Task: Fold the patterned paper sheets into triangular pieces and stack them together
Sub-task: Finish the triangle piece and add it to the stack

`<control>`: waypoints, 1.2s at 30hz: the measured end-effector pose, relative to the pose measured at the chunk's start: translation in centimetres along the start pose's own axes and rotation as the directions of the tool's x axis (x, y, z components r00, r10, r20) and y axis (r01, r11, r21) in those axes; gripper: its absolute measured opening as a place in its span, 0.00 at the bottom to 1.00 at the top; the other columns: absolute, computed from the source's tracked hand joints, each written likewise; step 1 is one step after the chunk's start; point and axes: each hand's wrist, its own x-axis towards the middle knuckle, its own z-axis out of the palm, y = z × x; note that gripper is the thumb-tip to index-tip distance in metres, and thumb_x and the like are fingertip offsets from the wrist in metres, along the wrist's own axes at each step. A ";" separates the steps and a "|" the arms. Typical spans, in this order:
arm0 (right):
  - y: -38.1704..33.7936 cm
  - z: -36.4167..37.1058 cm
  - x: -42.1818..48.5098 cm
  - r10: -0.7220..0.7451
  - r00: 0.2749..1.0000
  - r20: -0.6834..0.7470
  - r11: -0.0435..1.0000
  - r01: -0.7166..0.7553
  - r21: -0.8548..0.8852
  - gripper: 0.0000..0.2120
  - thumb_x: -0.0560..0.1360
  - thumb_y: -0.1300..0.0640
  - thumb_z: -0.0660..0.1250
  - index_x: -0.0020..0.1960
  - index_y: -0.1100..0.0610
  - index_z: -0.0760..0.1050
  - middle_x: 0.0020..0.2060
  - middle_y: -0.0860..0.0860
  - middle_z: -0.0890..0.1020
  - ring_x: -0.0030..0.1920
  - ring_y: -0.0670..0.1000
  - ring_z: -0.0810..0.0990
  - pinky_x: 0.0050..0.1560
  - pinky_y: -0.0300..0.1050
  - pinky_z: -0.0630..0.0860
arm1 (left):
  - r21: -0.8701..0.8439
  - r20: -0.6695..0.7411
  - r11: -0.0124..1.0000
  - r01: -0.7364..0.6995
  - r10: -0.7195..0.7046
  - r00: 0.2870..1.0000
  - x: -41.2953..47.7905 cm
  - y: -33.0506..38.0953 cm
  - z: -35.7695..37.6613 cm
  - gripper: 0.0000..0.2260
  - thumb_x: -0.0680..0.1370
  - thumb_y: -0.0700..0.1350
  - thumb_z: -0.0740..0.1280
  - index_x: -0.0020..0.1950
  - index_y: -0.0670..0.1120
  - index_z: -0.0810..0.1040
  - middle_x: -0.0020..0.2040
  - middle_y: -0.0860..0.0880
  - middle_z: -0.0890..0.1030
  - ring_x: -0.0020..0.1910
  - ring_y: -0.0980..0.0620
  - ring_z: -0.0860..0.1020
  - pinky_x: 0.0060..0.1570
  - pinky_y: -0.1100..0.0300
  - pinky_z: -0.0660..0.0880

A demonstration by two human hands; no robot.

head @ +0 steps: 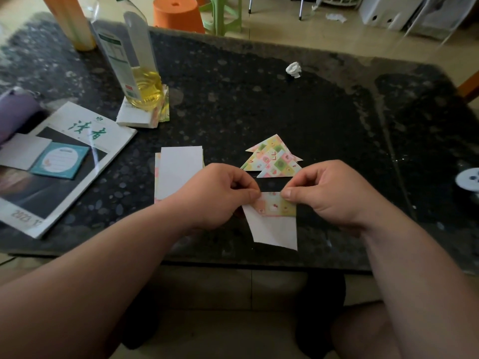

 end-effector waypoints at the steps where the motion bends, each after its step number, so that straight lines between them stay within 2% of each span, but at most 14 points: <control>1: 0.1 -0.2 0.0 0.002 1.000 -0.009 1.000 -0.002 0.003 0.07 0.74 0.56 0.78 0.37 0.49 0.86 0.36 0.43 0.86 0.44 0.44 0.84 0.44 0.42 0.79 | -0.017 -0.002 1.000 0.003 -0.003 1.000 0.1 0.0 0.0 0.07 0.80 0.49 0.71 0.42 0.56 0.84 0.41 0.60 0.84 0.42 0.60 0.82 0.42 0.65 0.76; 4: 0.4 -0.9 -0.2 0.010 0.999 -0.042 1.000 -0.010 0.000 0.07 0.73 0.56 0.78 0.37 0.50 0.86 0.35 0.42 0.86 0.44 0.44 0.84 0.48 0.46 0.79 | -0.050 -0.005 0.999 0.014 -0.014 1.000 0.1 0.1 -0.1 0.08 0.80 0.48 0.71 0.42 0.56 0.84 0.40 0.61 0.85 0.39 0.62 0.81 0.40 0.64 0.75; 6: 1.1 -2.0 -0.2 0.010 0.996 -0.093 0.999 -0.005 0.048 0.07 0.74 0.59 0.77 0.37 0.53 0.86 0.34 0.45 0.86 0.42 0.45 0.84 0.51 0.49 0.80 | -0.084 -0.030 0.996 0.031 -0.034 0.999 0.4 -0.2 -0.4 0.08 0.79 0.47 0.72 0.41 0.56 0.85 0.40 0.58 0.86 0.43 0.55 0.84 0.45 0.55 0.80; 8: 1.9 -3.2 0.0 0.019 0.982 -0.186 0.985 0.013 0.170 0.10 0.75 0.61 0.75 0.35 0.55 0.85 0.34 0.50 0.87 0.41 0.49 0.84 0.55 0.54 0.81 | -0.166 -0.059 0.985 0.055 -0.066 0.996 0.5 -0.5 -0.9 0.07 0.79 0.47 0.73 0.42 0.55 0.86 0.42 0.52 0.87 0.48 0.43 0.85 0.54 0.42 0.82; 10: 2.5 -3.8 0.1 0.052 0.959 -0.278 0.949 0.039 0.313 0.11 0.76 0.62 0.74 0.35 0.57 0.84 0.35 0.53 0.87 0.42 0.52 0.84 0.56 0.57 0.81 | -0.285 -0.071 0.955 0.082 -0.106 0.992 0.5 -0.7 -1.1 0.06 0.79 0.45 0.73 0.42 0.52 0.86 0.44 0.48 0.88 0.50 0.40 0.85 0.57 0.38 0.80; 12: 2.5 -3.4 0.2 0.070 0.960 -0.273 0.908 0.052 0.415 0.10 0.78 0.61 0.72 0.38 0.57 0.83 0.37 0.54 0.87 0.44 0.54 0.85 0.56 0.59 0.82 | -0.399 -0.048 0.909 0.120 -0.151 0.987 0.5 -0.8 -0.8 0.06 0.79 0.42 0.72 0.43 0.46 0.86 0.45 0.44 0.87 0.48 0.43 0.86 0.57 0.41 0.81; 13: 2.3 -2.9 0.2 0.062 0.973 -0.222 0.898 0.043 0.437 0.08 0.79 0.59 0.71 0.41 0.57 0.83 0.39 0.54 0.87 0.46 0.54 0.85 0.55 0.59 0.82 | -0.451 -0.026 0.882 0.138 -0.167 0.986 0.5 -0.7 -0.6 0.05 0.79 0.41 0.72 0.43 0.44 0.85 0.46 0.43 0.87 0.48 0.44 0.87 0.56 0.43 0.82; 16: 1.7 -1.3 0.0 0.045 0.999 -0.017 0.918 -0.035 0.396 0.07 0.80 0.51 0.70 0.51 0.54 0.83 0.44 0.52 0.88 0.50 0.54 0.86 0.54 0.58 0.83 | -0.574 0.028 0.799 0.178 -0.198 0.980 0.6 -0.4 0.2 0.05 0.77 0.38 0.73 0.42 0.42 0.85 0.48 0.41 0.87 0.48 0.44 0.87 0.53 0.47 0.83; 18: 1.4 -0.6 0.0 0.038 0.999 0.024 0.934 -0.044 0.356 0.06 0.79 0.48 0.70 0.52 0.50 0.83 0.46 0.47 0.88 0.50 0.49 0.86 0.54 0.55 0.83 | -0.627 0.036 0.757 0.182 -0.206 0.978 0.6 -0.1 0.5 0.02 0.77 0.36 0.72 0.44 0.39 0.84 0.47 0.41 0.87 0.48 0.45 0.87 0.48 0.51 0.84; 21: 1.0 0.1 0.3 0.001 0.998 -0.061 0.963 0.015 0.269 0.04 0.78 0.51 0.73 0.53 0.48 0.83 0.44 0.41 0.87 0.49 0.42 0.85 0.58 0.49 0.81 | -0.650 0.031 0.738 0.181 -0.213 0.977 0.6 0.1 0.8 0.01 0.76 0.34 0.73 0.45 0.38 0.84 0.46 0.41 0.87 0.47 0.46 0.87 0.43 0.55 0.83; 25: 0.9 0.5 0.5 -0.049 0.988 -0.144 0.973 0.079 0.215 0.07 0.77 0.57 0.75 0.52 0.48 0.81 0.41 0.42 0.87 0.46 0.42 0.86 0.54 0.49 0.83 | -0.629 0.044 0.754 0.188 -0.207 0.977 0.7 0.2 0.8 0.02 0.74 0.34 0.75 0.46 0.38 0.86 0.47 0.41 0.87 0.46 0.45 0.87 0.42 0.55 0.84; 28: 0.9 0.1 0.0 -0.132 0.973 -0.191 0.951 0.178 0.251 0.10 0.78 0.59 0.74 0.54 0.46 0.80 0.40 0.45 0.88 0.45 0.44 0.87 0.48 0.49 0.84 | -0.580 0.104 0.793 0.184 -0.152 0.983 0.4 0.4 0.2 0.08 0.74 0.37 0.76 0.51 0.39 0.84 0.47 0.40 0.87 0.46 0.43 0.87 0.44 0.52 0.84; 30: 1.0 -0.1 -0.2 -0.180 0.960 -0.216 0.931 0.237 0.277 0.12 0.78 0.61 0.73 0.56 0.45 0.80 0.40 0.48 0.88 0.45 0.46 0.87 0.48 0.51 0.83 | -0.543 0.124 0.823 0.168 -0.119 0.985 0.1 0.6 -0.2 0.09 0.75 0.39 0.75 0.54 0.41 0.83 0.46 0.40 0.87 0.45 0.42 0.87 0.43 0.52 0.84; 36: 1.2 -0.8 -0.4 -0.179 0.956 -0.233 0.911 0.250 0.327 0.13 0.77 0.63 0.73 0.51 0.44 0.83 0.42 0.48 0.88 0.45 0.47 0.88 0.48 0.54 0.85 | -0.562 0.174 0.823 0.080 0.024 0.984 -0.3 0.7 -0.8 0.16 0.79 0.31 0.67 0.65 0.45 0.79 0.47 0.37 0.86 0.47 0.41 0.87 0.44 0.53 0.85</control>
